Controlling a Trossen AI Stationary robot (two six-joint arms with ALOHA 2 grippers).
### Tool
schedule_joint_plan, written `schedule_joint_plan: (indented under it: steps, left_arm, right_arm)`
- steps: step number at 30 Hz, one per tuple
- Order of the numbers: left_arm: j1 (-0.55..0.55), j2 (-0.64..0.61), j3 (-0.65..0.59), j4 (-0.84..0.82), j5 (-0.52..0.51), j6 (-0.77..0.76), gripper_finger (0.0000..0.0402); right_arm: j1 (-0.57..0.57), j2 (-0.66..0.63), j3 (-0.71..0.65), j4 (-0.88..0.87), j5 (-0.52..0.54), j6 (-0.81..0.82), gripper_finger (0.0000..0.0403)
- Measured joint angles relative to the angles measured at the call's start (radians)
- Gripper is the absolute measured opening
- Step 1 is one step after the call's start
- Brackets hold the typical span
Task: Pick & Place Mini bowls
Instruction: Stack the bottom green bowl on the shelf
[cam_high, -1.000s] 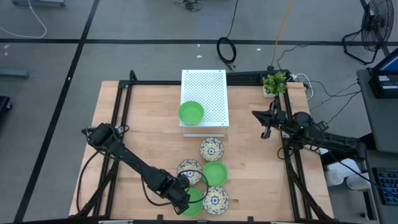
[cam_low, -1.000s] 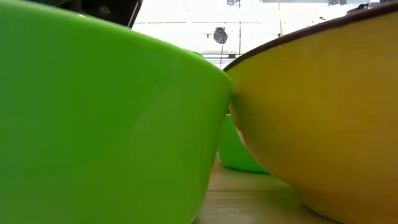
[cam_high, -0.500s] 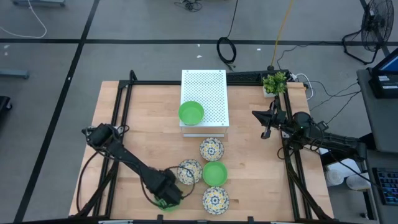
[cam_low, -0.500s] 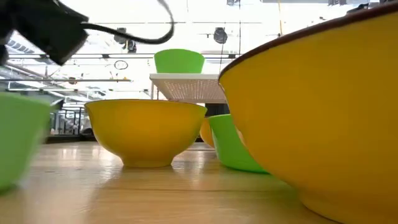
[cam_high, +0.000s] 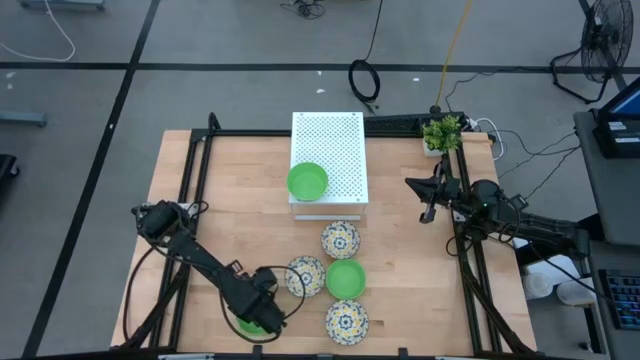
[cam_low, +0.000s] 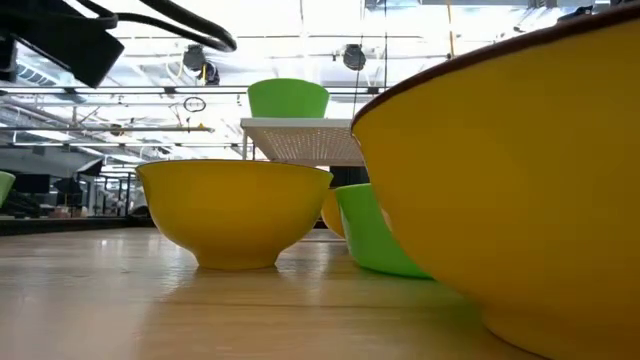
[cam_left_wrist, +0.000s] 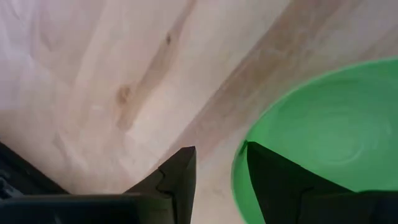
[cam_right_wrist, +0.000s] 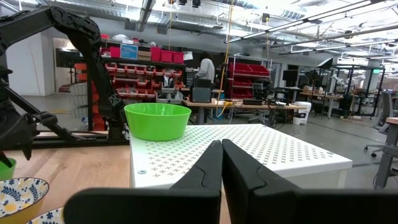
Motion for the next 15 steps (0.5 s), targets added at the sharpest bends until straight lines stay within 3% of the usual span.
schedule_joint_plan:
  steps: [11, 15]
  left_arm:
    - [0.006, -0.001, 0.0, -0.165, -0.192, -0.015, 0.0147]
    - [0.005, -0.001, 0.0, -0.178, -0.21, -0.019, 0.0147]
  right_arm:
    - [0.0, 0.0, 0.0, 0.0, 0.0, 0.0, 0.0]
    - [0.0, 0.0, 0.0, 0.0, 0.0, 0.0, 0.0]
